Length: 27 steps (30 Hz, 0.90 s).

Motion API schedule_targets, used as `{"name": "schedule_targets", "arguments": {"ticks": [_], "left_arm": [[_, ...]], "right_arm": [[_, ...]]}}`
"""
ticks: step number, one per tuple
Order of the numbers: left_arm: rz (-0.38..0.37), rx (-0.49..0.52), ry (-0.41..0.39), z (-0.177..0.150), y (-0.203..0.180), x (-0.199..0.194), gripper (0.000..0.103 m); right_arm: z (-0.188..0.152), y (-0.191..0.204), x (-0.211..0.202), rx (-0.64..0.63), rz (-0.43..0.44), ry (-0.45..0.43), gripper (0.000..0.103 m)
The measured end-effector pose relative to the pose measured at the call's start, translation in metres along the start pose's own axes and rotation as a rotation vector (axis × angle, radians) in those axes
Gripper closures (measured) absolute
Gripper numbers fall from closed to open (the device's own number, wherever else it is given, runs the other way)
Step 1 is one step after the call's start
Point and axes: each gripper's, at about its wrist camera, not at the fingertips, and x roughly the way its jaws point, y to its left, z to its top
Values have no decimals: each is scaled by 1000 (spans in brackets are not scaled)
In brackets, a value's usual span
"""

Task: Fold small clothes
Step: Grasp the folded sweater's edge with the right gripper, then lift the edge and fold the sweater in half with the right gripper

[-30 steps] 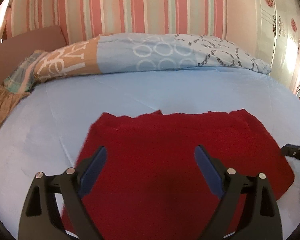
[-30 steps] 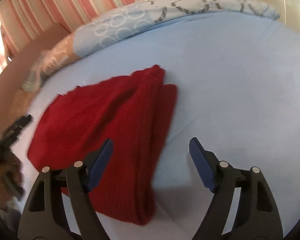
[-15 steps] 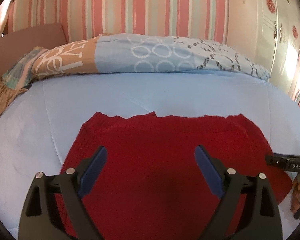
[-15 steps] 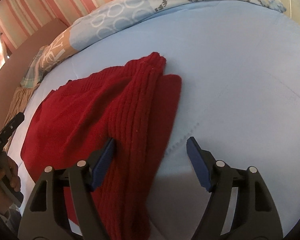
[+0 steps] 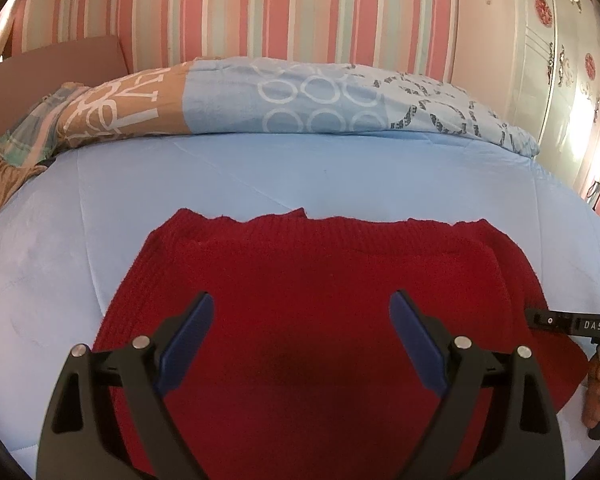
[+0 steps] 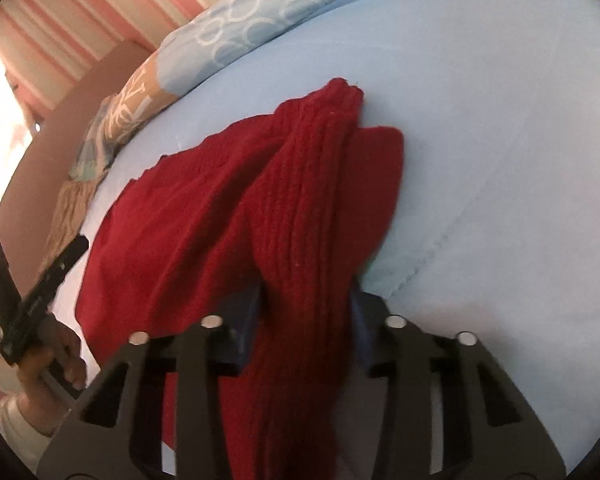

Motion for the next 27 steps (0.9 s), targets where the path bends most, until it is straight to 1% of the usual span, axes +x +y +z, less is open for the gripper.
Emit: {"name": "schedule_targets", "arguments": {"ticks": [1,4,6,9,13,17,19,22,24,25,27], "left_arm": [[-2,-5,0,1,0,-1,13],[-3,2,-12,4,-1,-5,13],[-7,4,-9,7,-1,-5,13],[-10,-5,3,10,0,-3,13],[-9,-1,31,8,-4,-2,13],[-21,19,49,3,-14,2,13],[-27,14,61,1,-15,4,13],[-47,-29,71,1,-8,4,13],[-56,-59,66,4,2,-1,13],[-57,-74,55,7,9,-5,13],[-63,-104,41,12,25,-15,13]], "right_arm": [[0,-1,-3,7,6,-7,76],[0,1,-20,11,30,-53,82],[0,5,-29,3,42,-74,84],[0,7,-42,11,71,-96,86],[-4,3,-63,33,86,-131,87],[-1,10,-89,42,79,-185,87],[3,22,-100,20,68,-202,87],[15,58,-112,-41,53,-221,87],[24,91,-116,-89,37,-227,87],[30,113,-114,-126,16,-223,87],[35,140,-106,-171,-18,-205,87]]}}
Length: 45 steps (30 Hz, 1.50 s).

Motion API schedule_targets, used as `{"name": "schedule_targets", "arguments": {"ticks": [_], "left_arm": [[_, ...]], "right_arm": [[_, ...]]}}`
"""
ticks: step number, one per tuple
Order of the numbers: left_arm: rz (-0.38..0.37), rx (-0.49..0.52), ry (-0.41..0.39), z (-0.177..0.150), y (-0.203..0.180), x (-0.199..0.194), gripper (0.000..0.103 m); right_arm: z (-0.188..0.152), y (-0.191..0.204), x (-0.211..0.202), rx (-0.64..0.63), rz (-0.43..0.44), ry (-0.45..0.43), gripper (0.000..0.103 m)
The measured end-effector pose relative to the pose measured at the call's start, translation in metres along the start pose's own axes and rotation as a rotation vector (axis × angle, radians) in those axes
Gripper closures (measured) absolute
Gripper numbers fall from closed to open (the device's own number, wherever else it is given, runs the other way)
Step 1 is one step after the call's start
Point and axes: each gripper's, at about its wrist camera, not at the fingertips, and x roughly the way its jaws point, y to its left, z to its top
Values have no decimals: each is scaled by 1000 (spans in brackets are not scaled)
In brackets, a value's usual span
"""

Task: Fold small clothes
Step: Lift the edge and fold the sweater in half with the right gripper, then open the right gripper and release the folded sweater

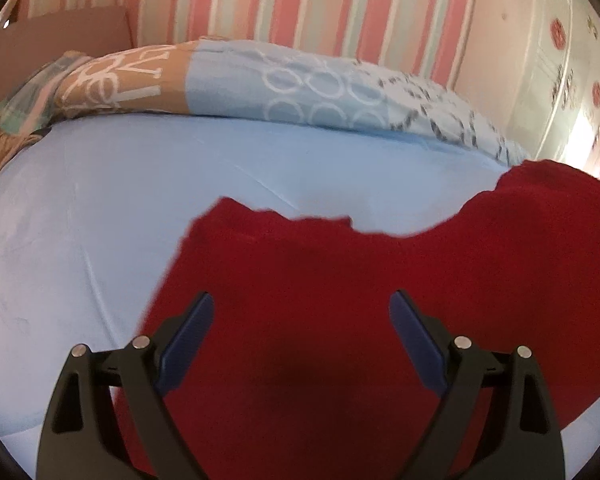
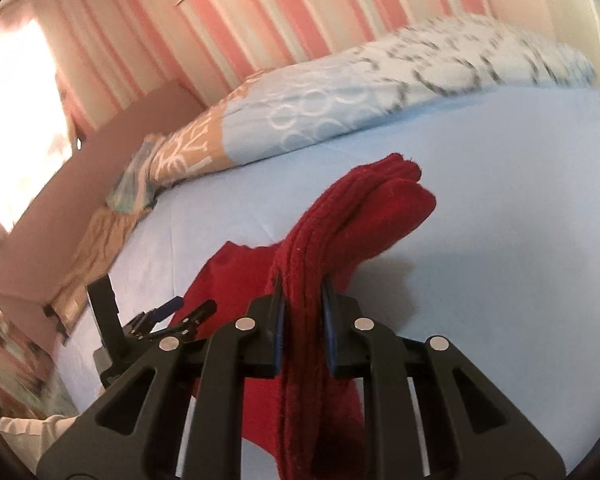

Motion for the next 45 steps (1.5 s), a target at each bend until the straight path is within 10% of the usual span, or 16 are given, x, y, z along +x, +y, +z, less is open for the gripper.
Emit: {"name": "schedule_targets", "arguments": {"ticks": [13,27,31,36,45], "left_arm": [[68,-114,-65,20,137,-63,13],[130,-66,-87,-10,216,-102,13],[90,-83,-65,-13,215,-99,13],[29,-77,-54,-1,191,-98,13],[-97,-10,17,10,100,-74,13]], "right_arm": [[-23,163,137,-216,-205,166,87],[-89,243,242,-361,-540,169,84],[-82,241,210,-301,-361,129,37],[-62,217,95,-160,-243,-65,9],[-69,97,25,-66,-349,-109,5]]}}
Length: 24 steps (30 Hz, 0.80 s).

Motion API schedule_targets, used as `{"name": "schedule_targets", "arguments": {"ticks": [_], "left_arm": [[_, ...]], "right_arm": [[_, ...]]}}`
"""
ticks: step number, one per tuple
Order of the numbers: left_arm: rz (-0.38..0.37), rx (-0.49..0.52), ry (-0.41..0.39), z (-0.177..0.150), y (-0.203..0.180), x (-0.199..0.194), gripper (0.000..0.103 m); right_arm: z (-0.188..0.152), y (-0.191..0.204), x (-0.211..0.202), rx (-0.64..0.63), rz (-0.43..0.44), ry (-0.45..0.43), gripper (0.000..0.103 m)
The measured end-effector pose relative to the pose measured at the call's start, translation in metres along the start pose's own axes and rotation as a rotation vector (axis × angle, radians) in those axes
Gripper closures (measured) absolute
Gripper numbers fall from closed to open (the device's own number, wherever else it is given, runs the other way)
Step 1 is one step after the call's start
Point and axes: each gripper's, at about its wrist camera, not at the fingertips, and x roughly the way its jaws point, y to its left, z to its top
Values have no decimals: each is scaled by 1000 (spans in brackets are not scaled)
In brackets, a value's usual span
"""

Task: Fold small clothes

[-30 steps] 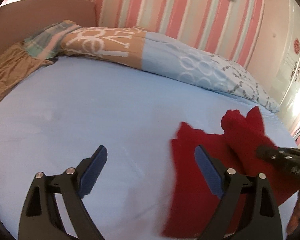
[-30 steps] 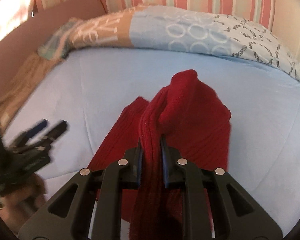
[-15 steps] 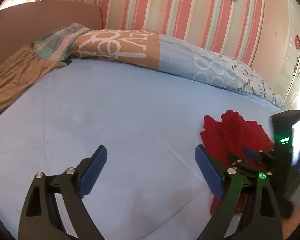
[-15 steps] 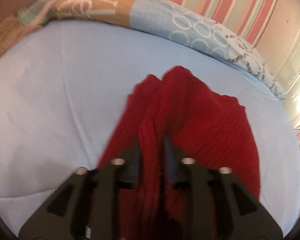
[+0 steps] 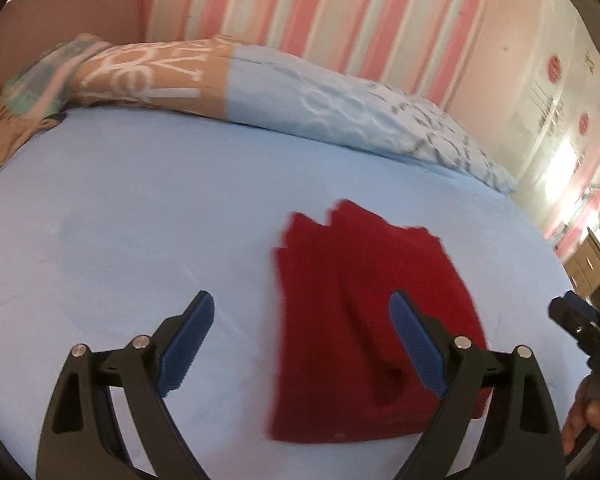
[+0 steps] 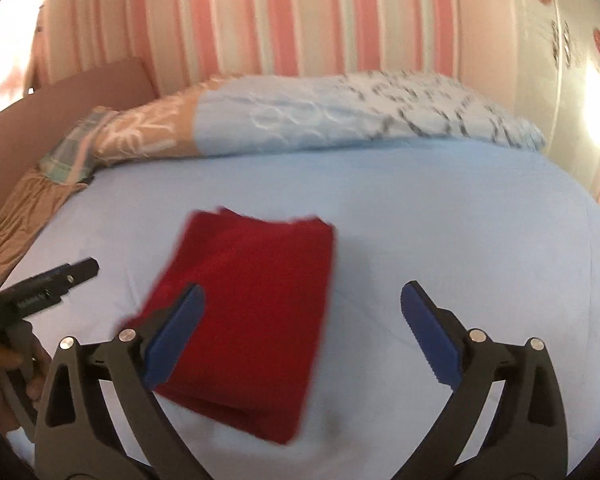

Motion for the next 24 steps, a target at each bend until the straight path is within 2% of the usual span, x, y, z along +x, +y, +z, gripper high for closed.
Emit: {"name": "schedule_targets", "arguments": {"ticks": [2,7,11,12,13,16,19,21,24], "left_arm": [[-3,43,15,0,-21,11,13],[10,93,74,-5,-55,44,13],[1,86,133,-12,-64,67,14],[-1,76,142,-14,-64,71,20],[4,66,161,-16,-65,77,38],[-1,20,186,-20,-58,84,63],[5,35,167,-18,-57,77,77],[20,58,138,-11,-56,66,83],[71,122,94,-1,-56,53,86]], "right_arm": [[-6,-15,3,16,5,11,5],[-20,-24,5,24,39,27,5],[-22,-24,13,23,66,39,5],[-23,-23,14,26,72,43,5],[-23,-23,16,26,78,46,5],[-21,-19,23,16,83,56,5],[-20,-14,28,2,85,63,5],[-18,-9,31,-3,91,68,5],[-14,0,33,-9,100,65,5]]}}
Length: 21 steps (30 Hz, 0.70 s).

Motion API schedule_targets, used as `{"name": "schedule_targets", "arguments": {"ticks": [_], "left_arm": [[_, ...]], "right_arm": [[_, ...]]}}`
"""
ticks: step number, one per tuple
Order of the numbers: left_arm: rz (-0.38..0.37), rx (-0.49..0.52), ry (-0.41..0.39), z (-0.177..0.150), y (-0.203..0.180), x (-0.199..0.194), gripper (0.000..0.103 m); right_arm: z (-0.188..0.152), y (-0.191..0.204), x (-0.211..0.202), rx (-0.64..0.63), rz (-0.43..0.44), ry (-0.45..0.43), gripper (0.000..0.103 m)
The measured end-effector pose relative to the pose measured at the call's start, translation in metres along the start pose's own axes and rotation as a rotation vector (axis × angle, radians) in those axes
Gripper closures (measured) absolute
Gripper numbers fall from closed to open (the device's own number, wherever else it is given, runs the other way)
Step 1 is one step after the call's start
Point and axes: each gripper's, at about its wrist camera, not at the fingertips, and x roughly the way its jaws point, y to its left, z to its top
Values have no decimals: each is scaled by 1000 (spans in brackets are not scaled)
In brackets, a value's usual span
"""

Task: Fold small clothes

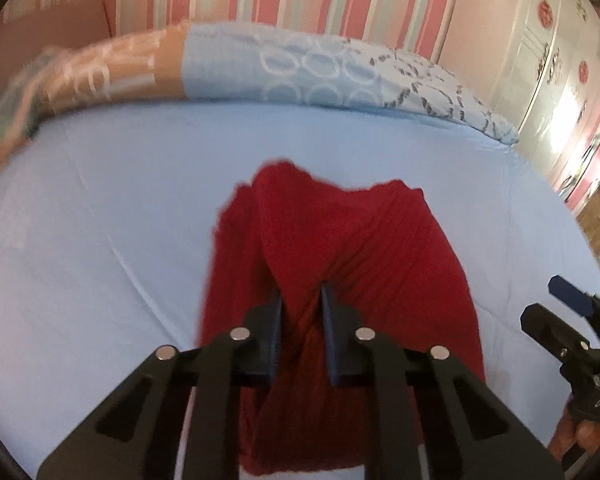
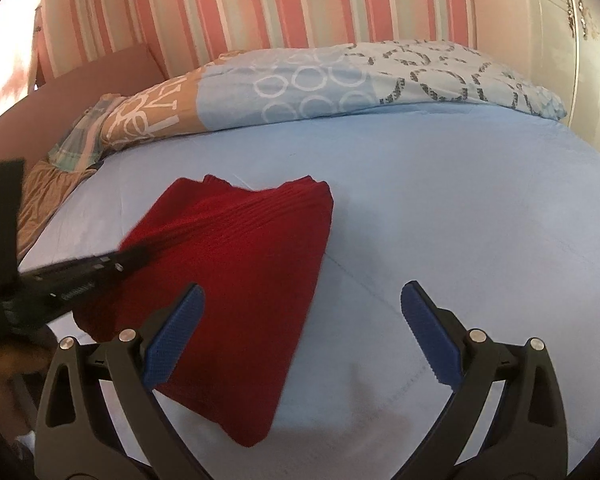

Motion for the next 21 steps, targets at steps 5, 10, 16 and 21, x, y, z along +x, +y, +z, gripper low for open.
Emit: {"name": "schedule_targets", "arguments": {"ticks": [5,10,16,21], "left_arm": [[62,41,-17,4,17,-7,87],[165,96,-1,-10,42,5,87],[176,85,1,-49,62,32,71],[283,27,-77,-61,74,25,11]], "right_arm": [[7,16,2,-3,16,-14,5],[-2,38,27,-74,-6,25,5],[-36,46,71,-115,-67,125,3],[-56,41,83,-148,-105,135,3]]}}
